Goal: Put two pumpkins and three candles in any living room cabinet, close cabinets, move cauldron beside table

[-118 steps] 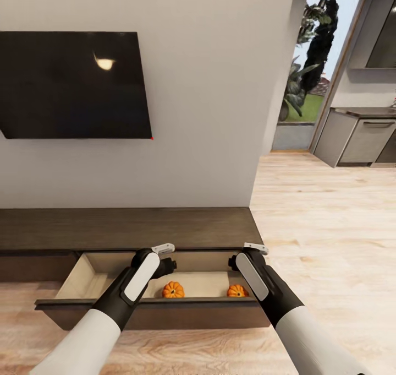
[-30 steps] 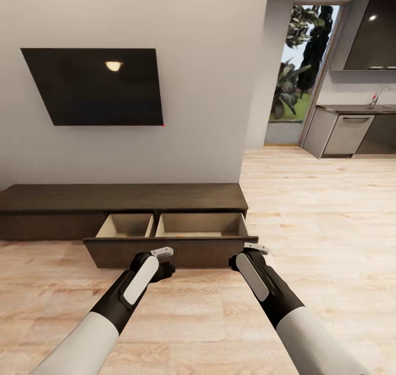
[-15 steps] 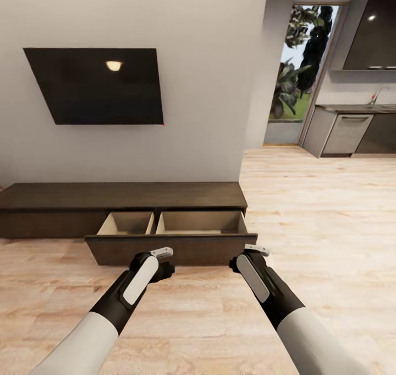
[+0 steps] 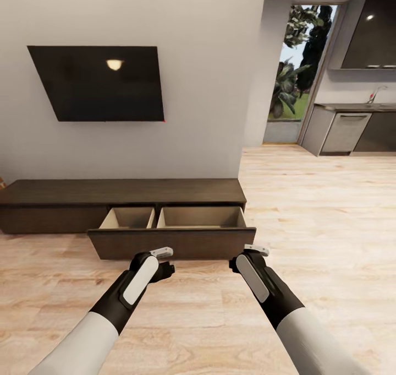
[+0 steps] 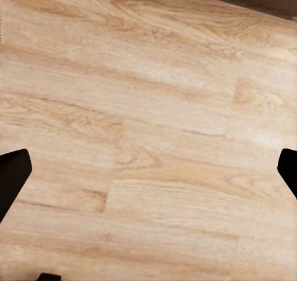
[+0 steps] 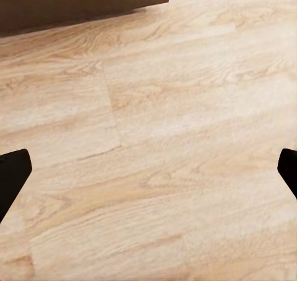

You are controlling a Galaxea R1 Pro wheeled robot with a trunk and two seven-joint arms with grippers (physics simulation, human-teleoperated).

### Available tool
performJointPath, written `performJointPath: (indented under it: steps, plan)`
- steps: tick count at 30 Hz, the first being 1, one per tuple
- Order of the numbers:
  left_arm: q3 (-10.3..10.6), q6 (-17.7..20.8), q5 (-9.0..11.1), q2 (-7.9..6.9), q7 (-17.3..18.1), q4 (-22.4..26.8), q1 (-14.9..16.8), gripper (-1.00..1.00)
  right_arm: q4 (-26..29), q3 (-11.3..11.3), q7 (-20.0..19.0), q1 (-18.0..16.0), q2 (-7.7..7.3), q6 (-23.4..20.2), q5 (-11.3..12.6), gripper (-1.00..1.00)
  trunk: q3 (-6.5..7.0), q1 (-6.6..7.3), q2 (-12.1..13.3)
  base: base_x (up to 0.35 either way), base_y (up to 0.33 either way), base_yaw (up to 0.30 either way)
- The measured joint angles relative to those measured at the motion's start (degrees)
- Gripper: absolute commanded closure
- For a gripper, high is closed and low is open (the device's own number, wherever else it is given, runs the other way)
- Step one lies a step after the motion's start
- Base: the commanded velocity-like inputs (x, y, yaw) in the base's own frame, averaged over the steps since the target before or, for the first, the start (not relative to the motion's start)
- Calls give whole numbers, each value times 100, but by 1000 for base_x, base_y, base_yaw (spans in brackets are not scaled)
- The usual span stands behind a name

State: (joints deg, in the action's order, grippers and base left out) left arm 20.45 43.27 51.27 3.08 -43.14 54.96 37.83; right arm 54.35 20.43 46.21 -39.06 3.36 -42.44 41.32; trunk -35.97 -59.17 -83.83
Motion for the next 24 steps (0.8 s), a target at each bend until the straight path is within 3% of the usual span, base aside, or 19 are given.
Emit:
performJointPath:
  steps: [3, 10, 19, 24]
  plan:
    - [-18, -3, -3, -5, -1, 0, 0, -100, -5, 1, -2, 0, 1, 0, 0, -100, -54, -65, -120, -10, 0, 0]
    - [-28, -4, 5, -7, 12, 0, 0, -100, -17, 5, -1, 0, 1, 0, 0, -100, -54, -66, -122, -1, 0, 0]
    - [-33, -4, 1, -7, 7, -3, 0, -100, -18, 9, -25, 0, 18, 0, 0, -100, -216, -265, -481, -54, 0, 0]
    - [-36, -4, 5, -8, 14, -2, 0, -100, -5, 1, -284, 0, 16, -3, -8, -100, -305, -375, -682, -231, 0, 0]
